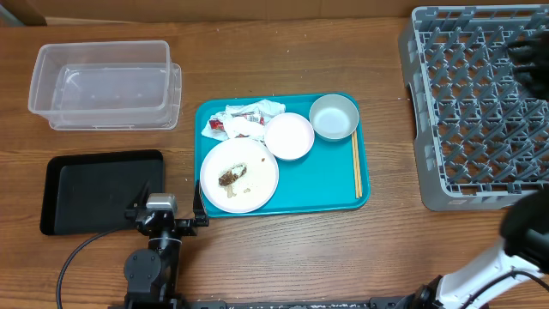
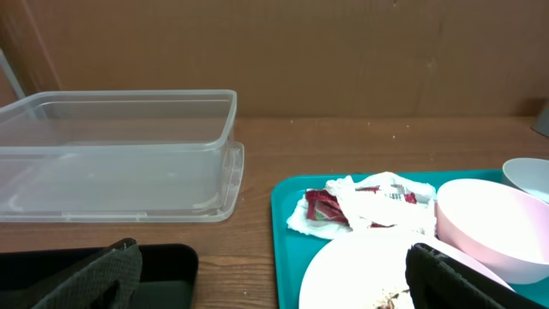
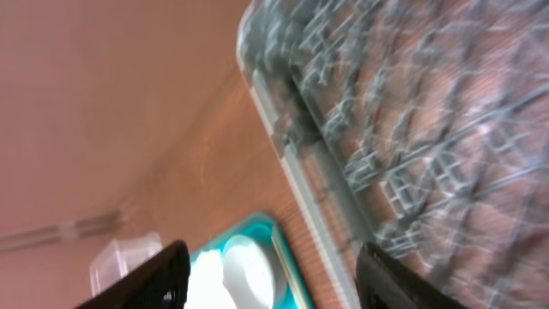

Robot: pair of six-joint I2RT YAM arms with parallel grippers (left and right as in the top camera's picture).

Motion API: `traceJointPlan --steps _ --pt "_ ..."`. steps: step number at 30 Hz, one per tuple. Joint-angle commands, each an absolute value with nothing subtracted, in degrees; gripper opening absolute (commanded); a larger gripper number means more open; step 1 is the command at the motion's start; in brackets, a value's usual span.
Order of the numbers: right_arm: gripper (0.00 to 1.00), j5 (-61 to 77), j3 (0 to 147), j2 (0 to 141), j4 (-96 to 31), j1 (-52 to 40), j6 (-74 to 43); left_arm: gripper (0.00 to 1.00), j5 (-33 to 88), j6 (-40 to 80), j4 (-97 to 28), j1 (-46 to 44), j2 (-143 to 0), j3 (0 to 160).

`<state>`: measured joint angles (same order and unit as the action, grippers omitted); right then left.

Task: Sort waste into correct bins and load items into the dishwasher
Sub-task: 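Reach the right gripper back to the tray and grasp the small white cup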

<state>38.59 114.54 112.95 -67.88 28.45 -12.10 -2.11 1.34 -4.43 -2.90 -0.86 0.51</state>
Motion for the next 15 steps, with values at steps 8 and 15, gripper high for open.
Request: traceJointPlan --steps 8,15 --pt "0.65 4.8 114.7 116.5 -67.7 -3.8 -22.4 1.0 -1.7 1.7 -4.3 -2.6 -0.3 0.3" --pt "0.6 -5.2 114.7 122.9 -63.0 -16.2 -35.2 1.0 -1.7 1.7 -4.3 -2.6 -0.3 0.3"
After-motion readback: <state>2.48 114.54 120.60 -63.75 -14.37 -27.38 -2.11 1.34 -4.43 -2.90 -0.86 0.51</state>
